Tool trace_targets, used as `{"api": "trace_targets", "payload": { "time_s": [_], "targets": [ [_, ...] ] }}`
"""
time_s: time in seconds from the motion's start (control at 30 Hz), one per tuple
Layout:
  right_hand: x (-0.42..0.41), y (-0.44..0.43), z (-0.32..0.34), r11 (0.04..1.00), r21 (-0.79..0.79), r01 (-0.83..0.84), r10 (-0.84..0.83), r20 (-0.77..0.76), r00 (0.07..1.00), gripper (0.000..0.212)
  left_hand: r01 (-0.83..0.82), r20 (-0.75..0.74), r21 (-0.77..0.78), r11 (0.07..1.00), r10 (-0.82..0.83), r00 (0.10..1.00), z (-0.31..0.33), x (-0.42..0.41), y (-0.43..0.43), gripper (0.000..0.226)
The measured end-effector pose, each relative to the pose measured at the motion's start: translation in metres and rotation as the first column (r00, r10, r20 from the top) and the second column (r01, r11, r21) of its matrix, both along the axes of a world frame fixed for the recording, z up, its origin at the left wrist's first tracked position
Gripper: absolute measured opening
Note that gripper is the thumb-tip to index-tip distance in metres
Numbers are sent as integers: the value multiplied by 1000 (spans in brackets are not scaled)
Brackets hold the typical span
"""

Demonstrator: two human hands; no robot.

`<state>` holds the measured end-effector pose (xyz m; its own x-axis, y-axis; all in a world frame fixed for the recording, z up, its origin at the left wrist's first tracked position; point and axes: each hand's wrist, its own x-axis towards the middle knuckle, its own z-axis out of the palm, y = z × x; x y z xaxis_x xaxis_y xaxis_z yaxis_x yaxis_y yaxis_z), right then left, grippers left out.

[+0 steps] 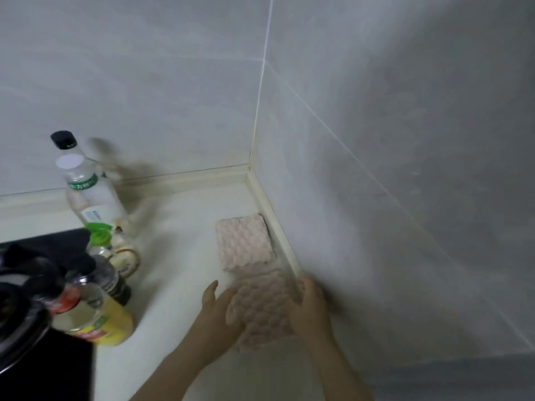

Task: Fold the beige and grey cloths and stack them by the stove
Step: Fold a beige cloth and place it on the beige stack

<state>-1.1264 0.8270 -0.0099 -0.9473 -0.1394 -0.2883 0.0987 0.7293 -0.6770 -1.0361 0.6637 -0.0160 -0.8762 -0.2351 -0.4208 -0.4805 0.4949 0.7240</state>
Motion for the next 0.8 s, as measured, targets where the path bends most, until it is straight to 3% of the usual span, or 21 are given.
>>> {"api": "trace_targets", "payload": {
  "time_s": [0.17,0.43,0.57,0.8],
  "targets": [
    [0,-5,9,997,-52,-53,49,-58,997,21,-85,-28,-57,995,84,996,7,0,0,57],
    [16,-33,42,963,-150,-221,216,-51,975,37,-314,-226,-13,949,303,926,57,21,-3,46],
    [29,-63,73,897,-296,-328,311,-104,945,23,-435,-362,4,900,407,839,90,51,-13,40],
    [94,-127,128,728,-442,-525,472,-232,850,22,-587,-534,11,809,501,681,152,139,-41,34]
  ]
}}
